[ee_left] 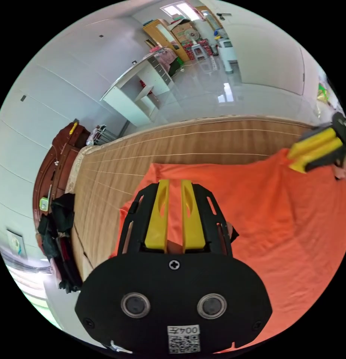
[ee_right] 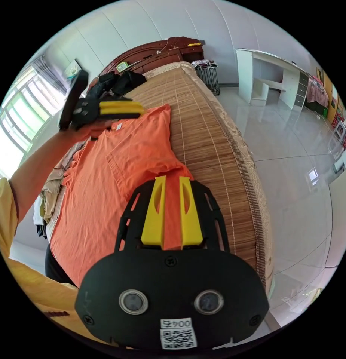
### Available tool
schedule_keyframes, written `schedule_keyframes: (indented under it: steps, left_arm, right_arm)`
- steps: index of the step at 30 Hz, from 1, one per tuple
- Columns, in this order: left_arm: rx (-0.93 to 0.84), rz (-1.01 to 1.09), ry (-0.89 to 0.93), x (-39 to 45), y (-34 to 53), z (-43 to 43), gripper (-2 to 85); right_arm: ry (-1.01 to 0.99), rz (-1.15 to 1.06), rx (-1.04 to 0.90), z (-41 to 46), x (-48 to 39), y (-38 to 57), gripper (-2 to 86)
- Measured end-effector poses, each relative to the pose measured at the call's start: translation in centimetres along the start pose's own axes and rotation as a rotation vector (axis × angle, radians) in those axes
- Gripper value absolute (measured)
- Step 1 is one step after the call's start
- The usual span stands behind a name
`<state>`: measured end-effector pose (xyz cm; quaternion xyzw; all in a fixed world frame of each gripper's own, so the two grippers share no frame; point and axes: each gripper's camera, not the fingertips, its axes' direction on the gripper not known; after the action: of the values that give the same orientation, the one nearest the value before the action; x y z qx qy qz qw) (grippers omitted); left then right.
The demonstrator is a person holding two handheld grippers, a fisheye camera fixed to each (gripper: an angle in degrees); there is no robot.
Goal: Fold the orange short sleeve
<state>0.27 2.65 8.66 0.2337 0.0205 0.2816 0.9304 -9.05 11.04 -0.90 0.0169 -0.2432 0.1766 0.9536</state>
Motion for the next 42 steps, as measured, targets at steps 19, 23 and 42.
schedule_keyframes:
  steps: [19,23,42]
  left_arm:
    - [0.003,0.17,0.069,9.7,-5.6,-4.6,0.6]
    - [-0.009,0.121,0.052,8.4,-6.9,-8.4,0.8]
    - [-0.372,-0.301,-0.078,16.4,10.2,-29.9,1.0]
  right_arm:
    - [0.205,-0.051,-0.07,-3.6,-5.8,-4.4,-0.3]
    - [0.197,-0.052,-0.05,-5.8,-6.7,-5.1,-0.6]
    - [0.415,-0.681,-0.212,-19.7,-32.2,8.4,-0.7]
